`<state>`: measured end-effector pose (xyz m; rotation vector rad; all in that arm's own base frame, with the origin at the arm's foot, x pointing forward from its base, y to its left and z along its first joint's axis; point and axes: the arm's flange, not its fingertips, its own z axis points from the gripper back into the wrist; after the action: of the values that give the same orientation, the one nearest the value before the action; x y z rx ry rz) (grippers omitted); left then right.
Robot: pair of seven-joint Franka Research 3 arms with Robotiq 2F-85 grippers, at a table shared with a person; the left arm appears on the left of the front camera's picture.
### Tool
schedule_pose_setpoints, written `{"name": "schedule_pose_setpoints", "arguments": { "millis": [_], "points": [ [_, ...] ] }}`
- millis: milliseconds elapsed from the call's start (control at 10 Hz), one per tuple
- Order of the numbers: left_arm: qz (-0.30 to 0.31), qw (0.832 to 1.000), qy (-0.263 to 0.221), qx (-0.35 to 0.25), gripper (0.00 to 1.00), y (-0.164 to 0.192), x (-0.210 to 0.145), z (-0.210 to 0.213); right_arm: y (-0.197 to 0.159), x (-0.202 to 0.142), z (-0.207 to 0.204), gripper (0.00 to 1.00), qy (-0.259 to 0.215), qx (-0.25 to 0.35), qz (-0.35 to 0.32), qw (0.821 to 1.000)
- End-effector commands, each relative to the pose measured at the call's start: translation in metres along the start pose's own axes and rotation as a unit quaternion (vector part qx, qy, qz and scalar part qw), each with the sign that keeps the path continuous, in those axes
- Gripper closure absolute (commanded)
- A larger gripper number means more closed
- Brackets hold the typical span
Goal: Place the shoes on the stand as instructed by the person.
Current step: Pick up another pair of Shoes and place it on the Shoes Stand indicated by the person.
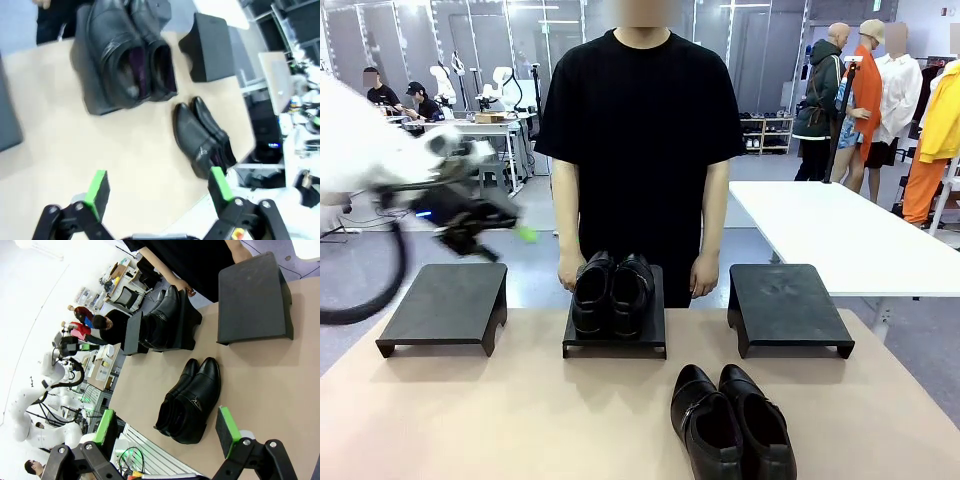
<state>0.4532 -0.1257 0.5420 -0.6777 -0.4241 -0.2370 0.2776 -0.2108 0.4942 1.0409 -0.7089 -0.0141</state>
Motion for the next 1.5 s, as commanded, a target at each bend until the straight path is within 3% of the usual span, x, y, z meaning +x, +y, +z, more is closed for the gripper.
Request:
{"name": "schedule_pose_setpoints", "arguments": {
  "millis": [0, 200, 400, 700, 800, 900, 1100, 1400],
  "points": [
    [0.013, 1.000, 0.002, -0.018, 0.00, 0.068, -0.042, 0.046, 0.000, 0.001, 0.001, 0.00, -0.005, 0.007, 0.006, 1.000],
    [-0.008, 0.996, -0.004, -0.091, 0.00, 0.122, -0.083, 0.088, 0.000, 0.001, 0.001, 0.00, -0.005, 0.007, 0.006, 1.000],
    [0.002, 0.984, -0.052, -0.170, 0.00, 0.179, -0.132, 0.117, 0.000, 0.001, 0.001, 0.00, -0.005, 0.007, 0.006, 1.000],
    [0.066, 0.950, -0.144, -0.268, 0.00, 0.253, -0.211, 0.127, 0.000, 0.001, 0.001, 0.00, -0.005, 0.007, 0.006, 1.000],
    [0.071, 0.937, -0.168, -0.299, 0.00, 0.260, -0.228, 0.129, 0.000, 0.001, 0.001, 0.00, -0.005, 0.007, 0.006, 1.000],
    [0.093, 0.926, -0.160, -0.328, 0.00, 0.257, -0.236, 0.127, 0.000, 0.001, 0.001, 0.00, -0.005, 0.007, 0.006, 1.000],
    [0.103, 0.923, -0.174, -0.328, 0.00, 0.258, -0.228, 0.114, 0.000, 0.001, 0.001, 0.00, -0.005, 0.007, 0.006, 1.000],
    [0.097, 0.930, -0.169, -0.313, 0.00, 0.264, -0.242, 0.132, 0.000, 0.001, 0.001, 0.00, -0.005, 0.007, 0.006, 1.000]
  ]
}}
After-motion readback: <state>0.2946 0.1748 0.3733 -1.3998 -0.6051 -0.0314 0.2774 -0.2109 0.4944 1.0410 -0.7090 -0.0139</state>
